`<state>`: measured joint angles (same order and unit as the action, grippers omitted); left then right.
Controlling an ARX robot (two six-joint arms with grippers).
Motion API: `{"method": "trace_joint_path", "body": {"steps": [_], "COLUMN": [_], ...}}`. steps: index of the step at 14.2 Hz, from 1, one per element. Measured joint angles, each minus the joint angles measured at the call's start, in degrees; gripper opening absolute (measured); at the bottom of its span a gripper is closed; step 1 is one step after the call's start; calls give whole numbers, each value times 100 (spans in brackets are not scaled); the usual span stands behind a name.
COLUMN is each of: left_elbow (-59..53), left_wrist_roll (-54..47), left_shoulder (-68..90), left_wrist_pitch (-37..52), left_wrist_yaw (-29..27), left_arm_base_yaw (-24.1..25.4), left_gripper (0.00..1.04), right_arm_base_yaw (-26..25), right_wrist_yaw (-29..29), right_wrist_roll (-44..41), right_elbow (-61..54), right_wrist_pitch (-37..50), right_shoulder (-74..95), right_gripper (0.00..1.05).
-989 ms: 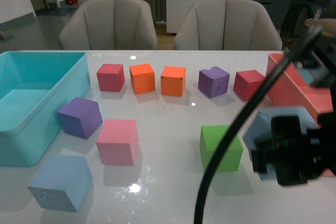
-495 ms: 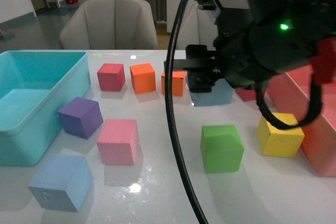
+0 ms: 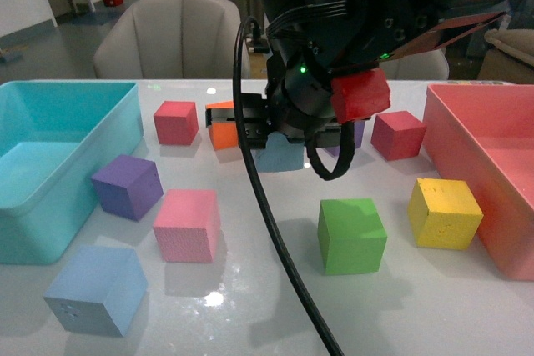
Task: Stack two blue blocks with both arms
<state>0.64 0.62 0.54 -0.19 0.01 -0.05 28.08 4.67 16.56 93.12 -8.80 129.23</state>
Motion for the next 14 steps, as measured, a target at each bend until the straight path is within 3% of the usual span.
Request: {"method": "trace_joint_path", "body": {"steps": [2, 3, 6, 14], "left_elbow": [0, 0, 0, 0], "left_wrist_roll": [0, 0, 0, 0], "left_shoulder": [-2, 0, -2, 0], "left_wrist_pitch": [0, 0, 0, 0], "left_wrist_yaw": [0, 0, 0, 0], "left_arm_base_yaw": [0, 0, 0, 0], "left_gripper": [98, 98, 98, 98], "right_arm_base_yaw": [103, 118, 118, 155], "right_wrist_yaw": [66, 229, 424, 575], "right_wrist_roll": [111, 553, 986, 1191], "right_elbow": [774, 1475, 2052, 2358], "right_wrist_pitch": [-400, -970, -1353, -1849], "right_shoulder": [667, 1241, 1550, 1856], "right_gripper": [44, 44, 44, 43]}}
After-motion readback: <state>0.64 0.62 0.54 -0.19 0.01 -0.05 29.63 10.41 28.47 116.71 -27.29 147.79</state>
